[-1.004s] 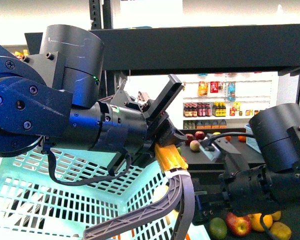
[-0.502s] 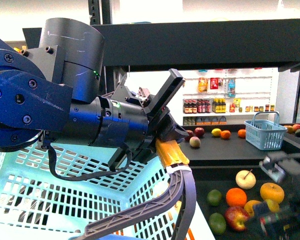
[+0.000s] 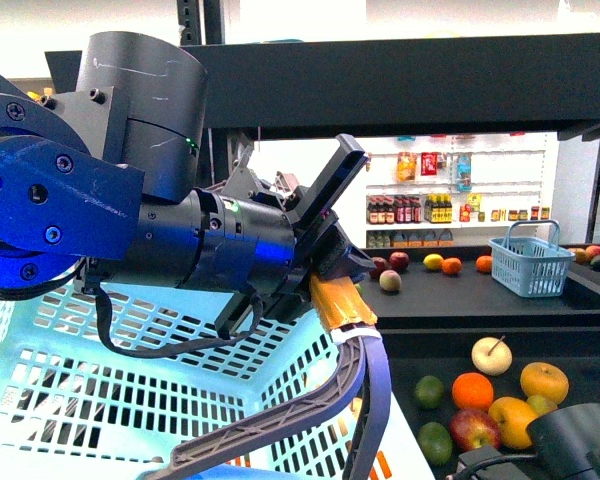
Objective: Pick lemon from shelf
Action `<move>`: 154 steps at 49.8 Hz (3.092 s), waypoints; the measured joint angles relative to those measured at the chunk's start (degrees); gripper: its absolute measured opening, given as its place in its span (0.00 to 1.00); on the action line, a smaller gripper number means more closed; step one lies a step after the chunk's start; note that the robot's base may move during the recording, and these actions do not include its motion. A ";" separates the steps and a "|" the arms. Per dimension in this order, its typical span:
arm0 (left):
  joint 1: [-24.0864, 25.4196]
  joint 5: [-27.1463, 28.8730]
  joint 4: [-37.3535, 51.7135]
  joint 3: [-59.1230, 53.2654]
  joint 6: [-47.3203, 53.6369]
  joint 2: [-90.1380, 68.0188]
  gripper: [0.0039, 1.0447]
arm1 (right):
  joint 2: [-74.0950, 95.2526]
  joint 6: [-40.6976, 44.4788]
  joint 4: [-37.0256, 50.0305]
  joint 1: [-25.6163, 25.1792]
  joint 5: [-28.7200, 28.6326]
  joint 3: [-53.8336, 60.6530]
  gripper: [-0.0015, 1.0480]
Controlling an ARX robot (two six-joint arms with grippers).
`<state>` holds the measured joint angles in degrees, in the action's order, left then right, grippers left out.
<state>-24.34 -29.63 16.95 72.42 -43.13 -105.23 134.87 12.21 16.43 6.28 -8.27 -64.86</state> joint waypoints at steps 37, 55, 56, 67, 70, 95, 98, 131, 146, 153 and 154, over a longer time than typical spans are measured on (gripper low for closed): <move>0.00 -0.04 0.00 0.00 0.02 0.00 0.08 | 16.33 -7.85 -3.89 4.13 4.33 -20.94 0.93; 0.00 -0.02 0.00 0.00 0.00 0.00 0.08 | 19.17 -8.50 -6.71 4.92 5.70 -24.15 0.93; 0.00 -0.02 0.00 0.00 0.00 0.00 0.08 | 19.17 -8.50 -6.86 4.92 5.79 -24.15 0.93; 0.00 -0.02 0.00 0.00 0.02 0.00 0.08 | 19.17 -8.31 -7.87 4.87 5.92 -23.87 0.72; 0.00 -0.02 0.00 0.00 0.02 0.00 0.08 | 19.17 -8.26 -8.00 4.70 5.79 -23.80 0.67; 0.00 -0.02 0.00 0.00 0.00 0.00 0.08 | 10.45 -6.36 -5.33 -1.18 7.28 -19.08 0.63; 0.00 -0.02 0.00 0.00 0.00 0.00 0.08 | 8.39 -5.92 -4.04 -2.29 7.52 -18.67 0.63; 0.00 -0.09 0.00 0.00 0.02 0.00 0.08 | -19.71 -17.20 -2.32 1.92 -4.98 -12.00 0.62; 0.00 -0.07 0.00 0.00 0.02 0.00 0.08 | -24.20 -19.91 -0.24 6.34 -6.73 -4.39 0.62; 0.00 -0.02 0.00 0.00 0.02 0.00 0.08 | -24.20 -20.02 0.33 7.39 -6.80 -2.29 0.62; 0.00 -0.02 0.00 0.00 0.02 0.00 0.08 | -24.20 -20.06 0.44 7.58 -6.88 -1.99 0.62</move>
<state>-24.34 -29.65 16.95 72.42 -43.11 -105.23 110.67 -7.86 16.86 13.87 -15.16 -66.85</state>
